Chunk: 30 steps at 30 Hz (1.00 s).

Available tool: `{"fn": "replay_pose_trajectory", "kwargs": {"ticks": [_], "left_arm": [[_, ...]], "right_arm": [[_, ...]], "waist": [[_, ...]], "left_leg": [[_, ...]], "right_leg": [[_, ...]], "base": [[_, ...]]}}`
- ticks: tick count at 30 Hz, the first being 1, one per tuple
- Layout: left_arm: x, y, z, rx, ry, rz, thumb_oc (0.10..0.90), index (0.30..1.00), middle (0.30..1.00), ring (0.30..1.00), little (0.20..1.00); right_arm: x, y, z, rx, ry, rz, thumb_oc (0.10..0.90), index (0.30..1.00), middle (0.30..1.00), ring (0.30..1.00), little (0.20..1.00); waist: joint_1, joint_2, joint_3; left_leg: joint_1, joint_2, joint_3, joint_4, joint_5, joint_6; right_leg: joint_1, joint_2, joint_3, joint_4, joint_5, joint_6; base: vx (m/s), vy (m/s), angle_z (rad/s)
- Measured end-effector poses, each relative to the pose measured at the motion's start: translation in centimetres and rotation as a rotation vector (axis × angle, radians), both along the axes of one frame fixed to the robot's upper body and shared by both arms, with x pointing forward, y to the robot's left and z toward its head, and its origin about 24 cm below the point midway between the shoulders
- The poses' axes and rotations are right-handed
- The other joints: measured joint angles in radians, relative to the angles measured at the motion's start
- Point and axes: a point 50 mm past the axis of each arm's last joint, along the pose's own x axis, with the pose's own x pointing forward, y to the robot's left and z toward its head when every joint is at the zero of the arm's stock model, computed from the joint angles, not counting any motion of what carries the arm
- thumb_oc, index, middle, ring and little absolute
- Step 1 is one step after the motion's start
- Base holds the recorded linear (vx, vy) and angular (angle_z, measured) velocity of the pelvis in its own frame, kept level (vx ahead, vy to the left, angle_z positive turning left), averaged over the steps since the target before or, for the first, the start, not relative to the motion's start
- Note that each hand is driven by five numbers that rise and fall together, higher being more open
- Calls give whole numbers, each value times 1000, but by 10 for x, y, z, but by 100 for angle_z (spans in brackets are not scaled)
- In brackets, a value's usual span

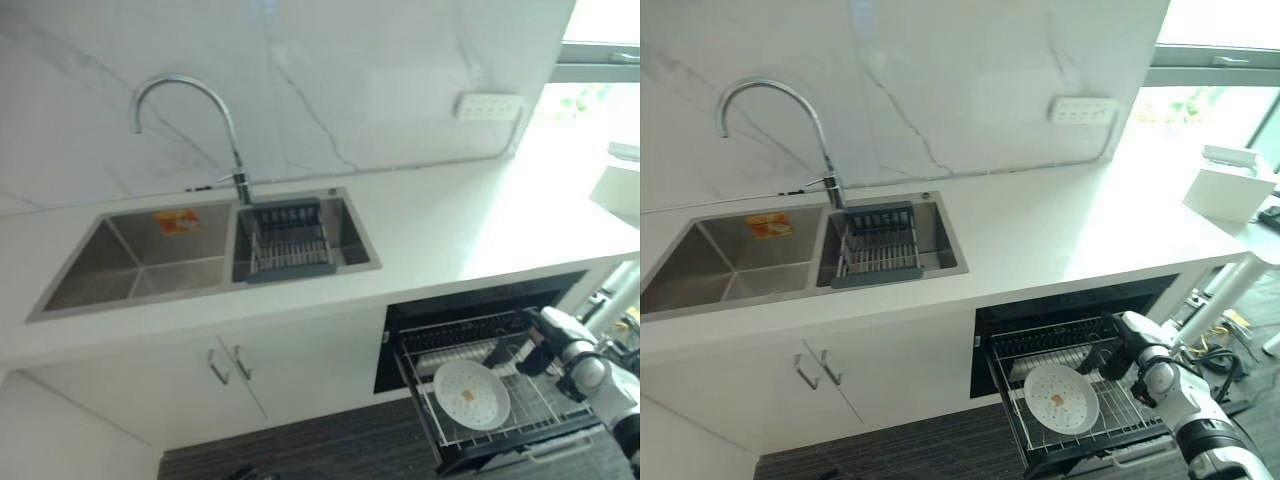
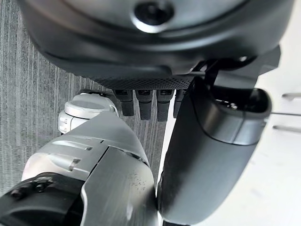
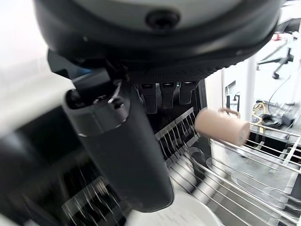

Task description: Place the dishes in the dishwasher.

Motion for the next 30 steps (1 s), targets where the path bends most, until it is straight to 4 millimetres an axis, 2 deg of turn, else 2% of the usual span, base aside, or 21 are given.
{"fn": "replay_pose_trajectory", "kwargs": {"ticks": [2,3,4,5,6,8,10,13,17,18,19,20,21,22,24,27,30], "left_arm": [[-3,0,-1,9,7,22,800,900,900,900,900],[-7,1,-1,14,15,34,800,900,900,900,900],[-7,1,-1,18,13,27,800,900,900,900,900],[-8,1,-1,19,16,29,800,900,900,900,900],[-16,2,-1,21,31,45,800,900,900,900,900],[-17,3,-1,27,34,43,800,900,900,900,900],[-17,1,-2,28,40,36,800,900,900,900,900],[-21,-6,-4,19,50,47,800,900,900,900,900],[-19,-8,-5,31,58,30,800,900,900,900,900],[-17,-9,-5,30,57,20,800,900,900,900,900],[-13,-9,-5,32,53,13,800,900,900,900,900],[-12,-8,-5,33,56,12,800,900,900,900,900],[-11,-8,-5,33,55,8,800,900,900,900,900],[-11,-9,-5,32,57,3,800,900,900,900,900],[-8,-8,-5,38,64,-18,800,900,900,900,900],[2,-10,-6,39,63,-55,800,900,900,900,900],[2,-10,-7,43,61,-61,800,900,900,900,900]], "right_arm": [[-13,-9,2,13,-25,-50,800,900,900,900,900],[-25,-19,1,18,-22,-107,800,900,900,900,900],[-37,-25,1,15,-27,-140,800,900,900,900,900],[-40,-27,2,8,-32,-148,800,900,900,900,900],[-46,-34,2,-63,-37,-192,800,900,900,900,900],[-55,-41,1,-168,-18,-232,800,900,900,900,900],[-72,-49,-3,-189,-41,-326,800,900,900,900,900],[-101,-52,-23,-179,-40,-493,800,900,900,900,900],[-135,-62,-50,-203,124,-638,800,900,900,900,900],[-145,-66,-57,-170,137,-720,767,851,851,851,851],[-151,-66,-63,-133,138,-782,565,547,547,547,547],[-154,-65,-70,-81,134,-851,565,547,547,547,547],[-158,-62,-78,-16,133,-917,513,469,469,469,469],[-160,-57,-83,43,131,-951,400,300,300,300,300],[-164,-42,-105,179,105,-1077,400,300,300,300,300],[-179,-19,-134,388,143,-1306,400,300,300,300,300],[-179,-4,-146,499,136,-1407,400,300,300,300,300]], "waist": [[-15,-5,0],[-44,-7,1],[-53,-7,1],[-57,-6,0],[-73,-5,-1],[-95,-4,-1],[-114,-2,-3],[-140,0,-3],[-139,4,-5],[-138,5,-5],[-137,5,-5],[-136,4,-5],[-134,3,-5],[-134,4,-5],[-125,2,-7],[-81,2,-10],[-67,5,-12]], "left_leg": [[8,2,21,-4,-1,-1],[14,5,29,-9,0,-2],[16,6,33,-10,0,-2],[16,7,37,-11,0,-2],[18,14,62,-10,-5,-5],[19,19,78,-9,-5,-7],[24,25,85,-8,-8,-11],[38,36,119,-9,-13,-18],[51,45,151,-10,-16,-18],[51,45,150,-10,-18,-18],[51,45,149,-9,-17,-18],[51,45,148,-7,-17,-18],[50,44,148,-7,-18,-19],[49,42,149,-7,-21,-22],[48,43,144,-7,-21,-23],[47,40,135,-3,-24,-27],[43,38,127,5,-24,-25]], "right_leg": [[-9,6,19,0,0,-3],[-15,17,26,0,2,-3],[-16,20,31,0,3,-1],[-18,21,33,0,3,-2],[-37,24,51,2,3,-10],[-48,36,62,2,9,-11],[-53,46,71,1,11,-9],[-61,55,80,1,12,-18],[-69,55,75,3,23,-20],[-68,55,76,3,23,-20],[-68,54,76,3,23,-20],[-68,54,77,3,23,-19],[-68,53,78,3,24,-19],[-68,51,78,3,24,-18],[-66,50,76,0,25,-17],[-65,41,71,0,29,-17],[-61,37,65,-1,31,-18]], "base": [[-58,-18,-26],[-64,-25,-29],[-72,-30,-16],[-42,-18,-35],[-46,-19,-36],[-26,-17,-35],[-23,-27,-23],[-32,-32,-28],[-7,-26,-23],[0,0,0],[0,0,0],[0,0,0],[0,0,0],[0,0,0],[8,3,-3],[10,-1,4],[38,-2,7]]}}
